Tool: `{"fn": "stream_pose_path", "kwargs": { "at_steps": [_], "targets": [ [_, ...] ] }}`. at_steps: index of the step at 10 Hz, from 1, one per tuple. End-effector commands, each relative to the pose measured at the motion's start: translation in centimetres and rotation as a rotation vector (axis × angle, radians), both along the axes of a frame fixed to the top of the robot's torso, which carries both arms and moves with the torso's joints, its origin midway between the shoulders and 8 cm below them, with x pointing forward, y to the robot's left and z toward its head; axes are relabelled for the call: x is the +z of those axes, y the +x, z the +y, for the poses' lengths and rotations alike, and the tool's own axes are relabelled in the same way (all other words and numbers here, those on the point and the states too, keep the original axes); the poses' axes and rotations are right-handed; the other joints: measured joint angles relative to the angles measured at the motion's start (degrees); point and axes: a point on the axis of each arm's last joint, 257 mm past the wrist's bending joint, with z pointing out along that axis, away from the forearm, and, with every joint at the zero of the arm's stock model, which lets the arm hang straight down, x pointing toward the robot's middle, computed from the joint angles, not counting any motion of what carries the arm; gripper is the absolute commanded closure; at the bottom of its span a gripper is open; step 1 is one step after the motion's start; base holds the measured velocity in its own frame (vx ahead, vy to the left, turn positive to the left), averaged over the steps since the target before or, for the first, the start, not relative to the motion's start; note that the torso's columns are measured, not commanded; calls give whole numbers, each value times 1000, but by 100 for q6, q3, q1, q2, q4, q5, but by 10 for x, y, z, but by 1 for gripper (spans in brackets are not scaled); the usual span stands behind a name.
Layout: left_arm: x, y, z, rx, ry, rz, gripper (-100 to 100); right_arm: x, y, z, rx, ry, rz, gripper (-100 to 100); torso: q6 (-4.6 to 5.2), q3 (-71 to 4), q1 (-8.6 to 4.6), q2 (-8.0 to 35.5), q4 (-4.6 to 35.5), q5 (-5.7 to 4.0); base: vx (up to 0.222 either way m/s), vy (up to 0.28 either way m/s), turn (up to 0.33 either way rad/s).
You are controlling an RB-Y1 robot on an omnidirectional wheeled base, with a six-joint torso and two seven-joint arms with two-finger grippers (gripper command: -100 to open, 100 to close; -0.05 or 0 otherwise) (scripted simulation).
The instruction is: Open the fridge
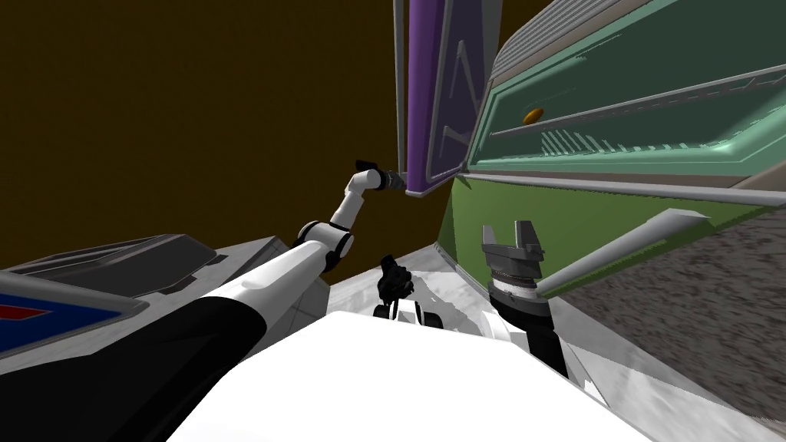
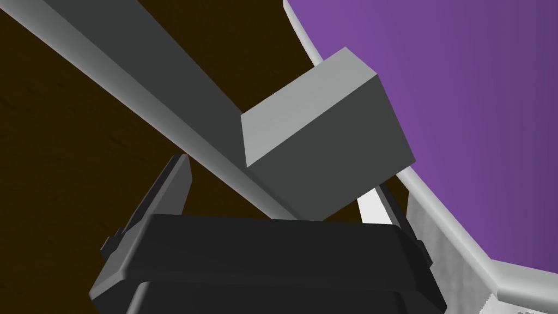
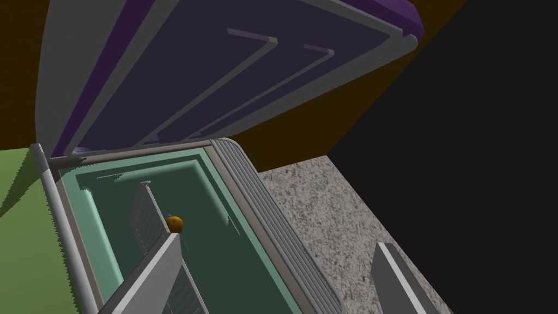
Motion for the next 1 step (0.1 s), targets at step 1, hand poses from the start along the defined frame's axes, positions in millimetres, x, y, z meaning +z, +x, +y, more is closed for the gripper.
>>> {"fn": "stream_pose_path", "kwargs": {
  "at_steps": [1],
  "targets": [
    [-1,0,0,1,1,2,0,0,0,0,0,0,0,0,-1,-3,1,-5,-3,0,0,0,0]
  ]
}}
